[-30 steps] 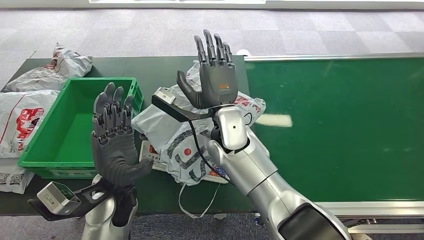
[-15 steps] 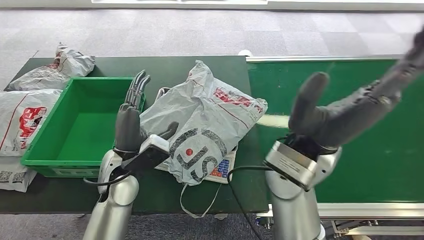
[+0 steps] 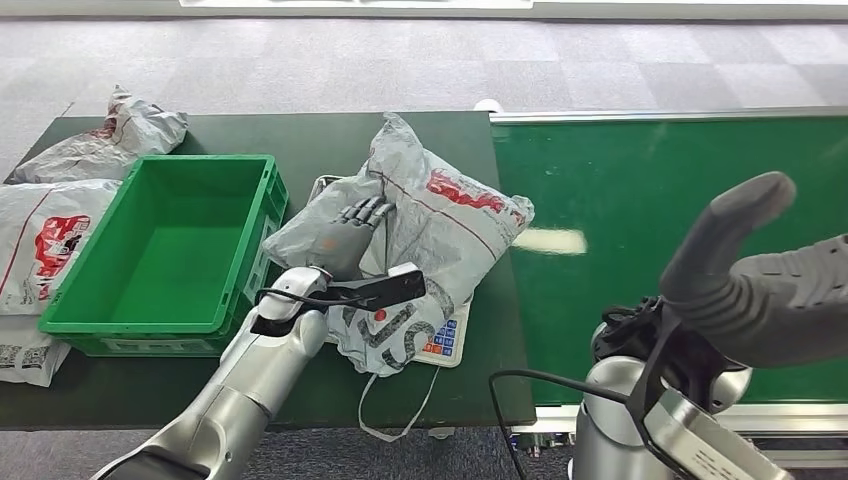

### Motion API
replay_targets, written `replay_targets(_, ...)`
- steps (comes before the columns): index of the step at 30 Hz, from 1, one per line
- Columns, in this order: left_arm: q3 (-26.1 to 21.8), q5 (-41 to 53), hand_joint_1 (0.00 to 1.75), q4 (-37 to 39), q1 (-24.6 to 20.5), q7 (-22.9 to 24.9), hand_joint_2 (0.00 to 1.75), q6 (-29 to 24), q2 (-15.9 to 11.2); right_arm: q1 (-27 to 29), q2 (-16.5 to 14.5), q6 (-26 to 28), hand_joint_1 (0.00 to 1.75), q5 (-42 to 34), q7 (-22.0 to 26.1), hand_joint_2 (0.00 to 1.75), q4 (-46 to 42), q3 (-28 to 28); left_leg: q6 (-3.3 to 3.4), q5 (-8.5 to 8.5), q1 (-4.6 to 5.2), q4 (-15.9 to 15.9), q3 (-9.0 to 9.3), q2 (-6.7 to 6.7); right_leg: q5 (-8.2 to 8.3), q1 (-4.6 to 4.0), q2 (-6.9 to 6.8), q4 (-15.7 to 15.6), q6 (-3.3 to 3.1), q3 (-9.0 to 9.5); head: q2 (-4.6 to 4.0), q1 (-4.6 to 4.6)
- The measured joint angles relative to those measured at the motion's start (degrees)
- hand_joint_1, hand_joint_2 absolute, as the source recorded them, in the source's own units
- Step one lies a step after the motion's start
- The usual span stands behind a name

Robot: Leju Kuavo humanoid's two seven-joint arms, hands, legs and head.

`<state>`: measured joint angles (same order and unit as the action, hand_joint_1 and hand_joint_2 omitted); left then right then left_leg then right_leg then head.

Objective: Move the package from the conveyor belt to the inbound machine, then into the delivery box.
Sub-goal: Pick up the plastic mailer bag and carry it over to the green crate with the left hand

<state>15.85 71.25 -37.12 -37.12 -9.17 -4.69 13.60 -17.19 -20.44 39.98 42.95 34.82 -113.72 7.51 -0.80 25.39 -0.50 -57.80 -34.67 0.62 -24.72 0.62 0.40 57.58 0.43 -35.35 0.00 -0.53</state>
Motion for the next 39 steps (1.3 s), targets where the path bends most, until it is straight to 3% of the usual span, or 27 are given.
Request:
replay_targets(2, 2.46, 2.22, 0.0, 3.38, -1.56, -1.56, 1.75, 4.39, 0.1, -0.09, -0.01, -0.04, 0.0, -0.08, -0.14, 1.75, 0.98, 0.43, 0.02, 0.02, 0.0, 0.01, 0.06, 0.13, -0.09, 0.01, -0.1, 0.0, 0.05, 0.14, 0.0, 0.0)
replay_targets(6, 6.66, 3.52, 1.75, 8.06, -4.35, -5.71, 1.75, 8.9, 0.44, -0.18, -0.02, -0.13, 0.0, 0.39, -0.81, 1.75, 2.69, 0.9, 0.15, 0.28, -0.01, 0.03, 0.58, 0.32, -0.41, 0.04, -0.24, -0.01, 0.19, 0.8, 0.0, 0.01)
replay_targets(13, 9.47, -0.26, 1.75, 11.11, -5.61, -12.88, 1.75, 14.05, 0.6, -0.2, -0.02, -0.15, 0.0, 1.66, -1.52, 1.75, 4.44, 0.96, 0.26, 0.44, 0.01, 0.03, 1.07, 0.35, -0.59, 0.16, -0.28, -0.02, 0.3, 1.3, 0.0, 0.01)
replay_targets(22, 10.24, -4.28, 1.75, 11.78, -5.97, -14.15, 1.75, 12.88, 1.04, -0.13, -0.01, -0.15, 0.0, 3.38, -2.37, 1.75, 4.88, 0.86, 0.26, 0.45, 0.03, 0.02, 1.08, 0.34, -0.59, 0.18, -0.24, -0.02, 0.31, 1.26, 0.0, 0.02)
replay_targets(26, 9.54, -11.04, 1.75, 10.97, -5.84, -18.35, 1.75, 12.19, 1.01, -0.02, -0.01, -0.15, 0.0, 3.8, -2.73, 1.75, 4.89, 0.72, 0.24, 0.44, 0.03, 0.02, 1.0, 0.34, -0.58, 0.17, -0.21, -0.01, 0.3, 1.16, 0.0, 0.01)
replay_targets(29, 7.15, -21.69, 1.75, 7.95, -4.85, -25.42, 1.75, 15.07, 0.77, 0.18, 0.02, -0.15, 0.0, 3.43, -2.48, 1.75, 5.03, 0.62, 0.2, 0.41, 0.03, 0.02, 0.88, 0.33, -0.57, 0.16, -0.2, 0.02, 0.28, 1.03, 0.0, 0.01)
replay_targets(32, 2.39, -37.36, 1.73, 0.3, -2.77, -30.24, 1.75, 22.45, 0.34, 0.67, 0.14, -0.15, 0.0, 2.47, -1.8, 1.75, 5.29, 0.34, 0.18, 0.4, 0.03, 0.03, 0.76, 0.31, -0.56, 0.17, -0.14, 0.03, 0.27, 0.87, 0.0, 0.02)
replay_targets(36, -4.81, -61.13, 1.67, -12.94, 0.97, -29.81, 1.75, 34.11, 0.05, 1.33, 0.31, -0.15, 0.0, 0.64, -0.48, 1.75, 5.7, -0.63, 0.17, 0.41, 0.02, 0.03, 0.66, 0.25, -0.57, 0.16, -0.11, 0.03, 0.27, 0.75, 0.0, 0.01)
replay_targets(39, -9.91, -75.94, 1.71, -21.74, 3.27, -26.35, 1.75, 39.81, 0.29, 1.55, 0.37, -0.15, 0.0, 0.07, 0.04, 1.75, 6.06, -1.18, 0.17, 0.41, 0.02, 0.03, 0.61, 0.24, -0.58, 0.15, -0.11, 0.03, 0.25, 0.69, 0.0, 0.01)
